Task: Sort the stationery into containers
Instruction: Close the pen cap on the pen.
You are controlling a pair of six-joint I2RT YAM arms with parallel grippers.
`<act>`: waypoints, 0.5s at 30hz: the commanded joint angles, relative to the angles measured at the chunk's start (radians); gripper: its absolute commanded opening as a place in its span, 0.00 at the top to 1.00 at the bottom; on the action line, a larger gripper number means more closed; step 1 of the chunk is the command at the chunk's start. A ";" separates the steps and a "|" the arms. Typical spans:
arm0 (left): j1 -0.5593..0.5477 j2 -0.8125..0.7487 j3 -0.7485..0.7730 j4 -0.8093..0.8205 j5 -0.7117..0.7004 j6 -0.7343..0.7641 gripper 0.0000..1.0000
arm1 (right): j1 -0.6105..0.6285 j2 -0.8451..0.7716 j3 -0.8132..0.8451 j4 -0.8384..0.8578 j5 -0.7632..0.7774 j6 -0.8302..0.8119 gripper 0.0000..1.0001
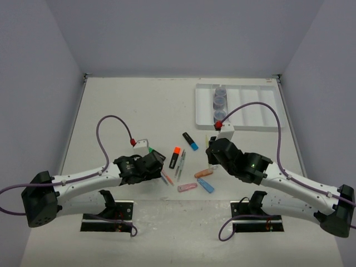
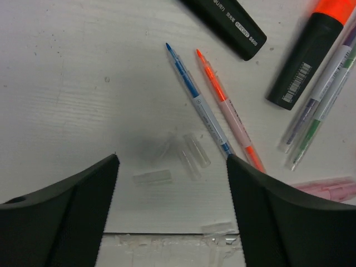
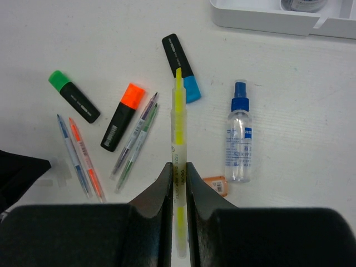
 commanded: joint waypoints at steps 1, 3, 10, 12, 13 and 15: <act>-0.024 0.041 0.057 -0.091 -0.130 -0.091 0.39 | 0.005 -0.013 -0.018 -0.006 0.003 -0.030 1.00; -0.024 0.031 0.045 -0.088 -0.129 -0.085 0.53 | 0.004 -0.013 -0.025 -0.002 0.004 -0.034 1.00; 0.015 0.039 0.024 0.037 -0.048 0.088 0.58 | 0.004 0.012 -0.025 0.016 -0.003 -0.045 1.00; 0.049 0.059 0.019 0.064 0.003 0.144 0.63 | 0.005 0.020 -0.022 0.015 -0.007 -0.047 1.00; 0.057 0.060 0.014 0.072 0.017 0.162 0.64 | 0.004 0.021 -0.022 0.013 -0.007 -0.047 1.00; 0.069 0.061 0.006 0.088 0.043 0.193 0.66 | 0.003 0.023 -0.023 0.011 -0.007 -0.047 1.00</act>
